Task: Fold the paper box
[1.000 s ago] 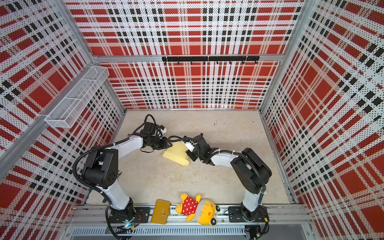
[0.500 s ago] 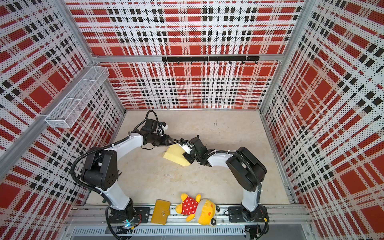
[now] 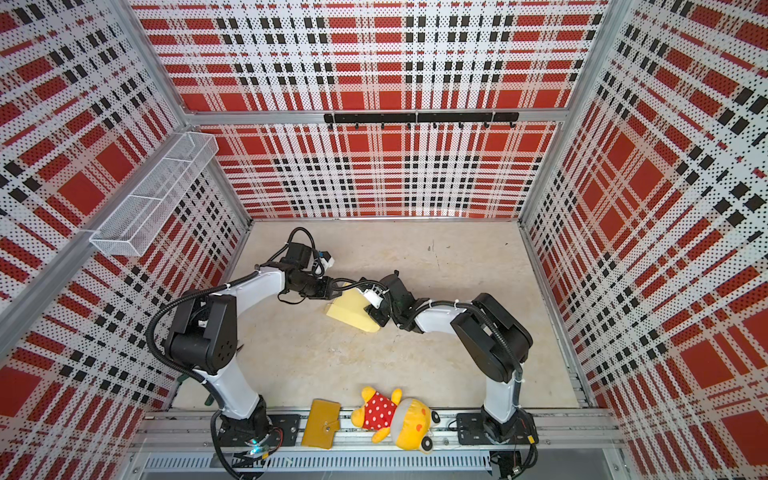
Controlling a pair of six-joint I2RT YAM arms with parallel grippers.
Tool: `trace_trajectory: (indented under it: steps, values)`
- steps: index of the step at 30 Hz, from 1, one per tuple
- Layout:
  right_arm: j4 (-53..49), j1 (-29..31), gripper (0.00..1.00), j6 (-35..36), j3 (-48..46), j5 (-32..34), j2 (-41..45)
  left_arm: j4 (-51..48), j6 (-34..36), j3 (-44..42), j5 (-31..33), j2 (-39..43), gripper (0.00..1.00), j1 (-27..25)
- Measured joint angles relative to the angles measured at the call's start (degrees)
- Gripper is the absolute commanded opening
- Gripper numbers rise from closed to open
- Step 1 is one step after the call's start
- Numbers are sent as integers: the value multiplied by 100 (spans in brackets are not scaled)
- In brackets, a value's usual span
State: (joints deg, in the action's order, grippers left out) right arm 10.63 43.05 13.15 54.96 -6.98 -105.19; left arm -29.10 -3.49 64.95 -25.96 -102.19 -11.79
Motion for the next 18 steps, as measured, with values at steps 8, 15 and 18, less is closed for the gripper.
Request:
trace_trajectory:
  steps: [8, 15, 18]
  values:
    - [-24, -4, 45, 175, 9, -26, 26, -17, 98, 2, -103, -205, 34, -2]
    - [-63, -177, 48, 579, -297, 87, 562, 76, 116, 9, -208, -216, 18, 2]
    - [-103, -271, 58, 968, -426, 192, 979, 76, 120, 31, -205, -223, 17, 2]
